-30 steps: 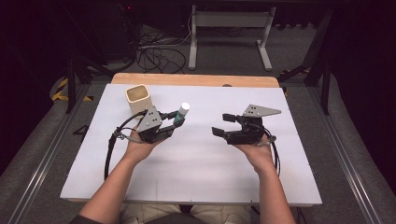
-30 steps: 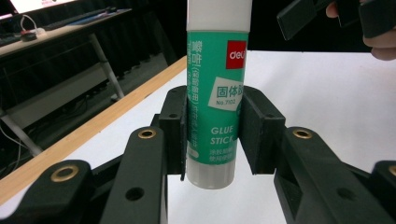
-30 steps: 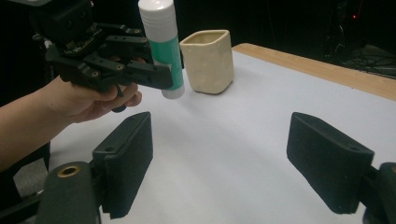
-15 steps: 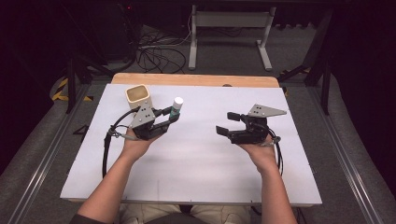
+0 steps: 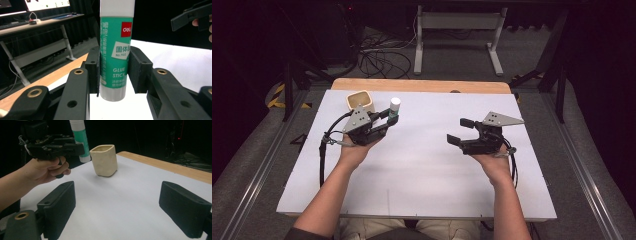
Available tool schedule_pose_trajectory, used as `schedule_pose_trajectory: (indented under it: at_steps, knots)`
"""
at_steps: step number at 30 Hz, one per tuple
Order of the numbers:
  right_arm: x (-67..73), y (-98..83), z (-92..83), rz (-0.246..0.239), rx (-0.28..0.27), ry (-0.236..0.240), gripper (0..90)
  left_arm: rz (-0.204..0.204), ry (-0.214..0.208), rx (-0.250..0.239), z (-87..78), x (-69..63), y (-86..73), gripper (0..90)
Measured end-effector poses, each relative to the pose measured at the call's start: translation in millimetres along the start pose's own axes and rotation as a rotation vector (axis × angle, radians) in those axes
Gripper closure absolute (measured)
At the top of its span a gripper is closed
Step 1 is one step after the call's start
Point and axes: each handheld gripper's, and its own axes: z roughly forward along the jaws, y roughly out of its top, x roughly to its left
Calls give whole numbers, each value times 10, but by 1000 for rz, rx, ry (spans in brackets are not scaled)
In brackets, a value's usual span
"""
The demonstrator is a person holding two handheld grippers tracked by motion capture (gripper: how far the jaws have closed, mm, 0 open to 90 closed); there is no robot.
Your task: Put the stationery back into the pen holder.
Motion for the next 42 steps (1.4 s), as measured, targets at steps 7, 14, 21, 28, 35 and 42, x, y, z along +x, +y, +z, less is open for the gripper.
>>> schedule_pose_trajectory:
  at_steps: [7,14,21,28,35,42]
  knots:
    - [-12,-6,-19,4,-5,1,123,-15,29,-20,-54,77,10,654]
    - [-15,-7,-35,0,-4,-8,122,-29,44,-30,-80,150,21,654]
    - [-24,-9,-54,0,-6,-15,125,-42,90,-37,-131,264,-5,655]
    - [-28,-9,-72,1,-10,-21,125,-53,151,-34,-186,381,-45,654]
    - [-31,-8,-86,2,-13,-25,127,-76,188,-33,-236,516,-90,654]
    - [-34,-9,-87,2,-13,-26,128,-84,226,-33,-300,645,-110,654]
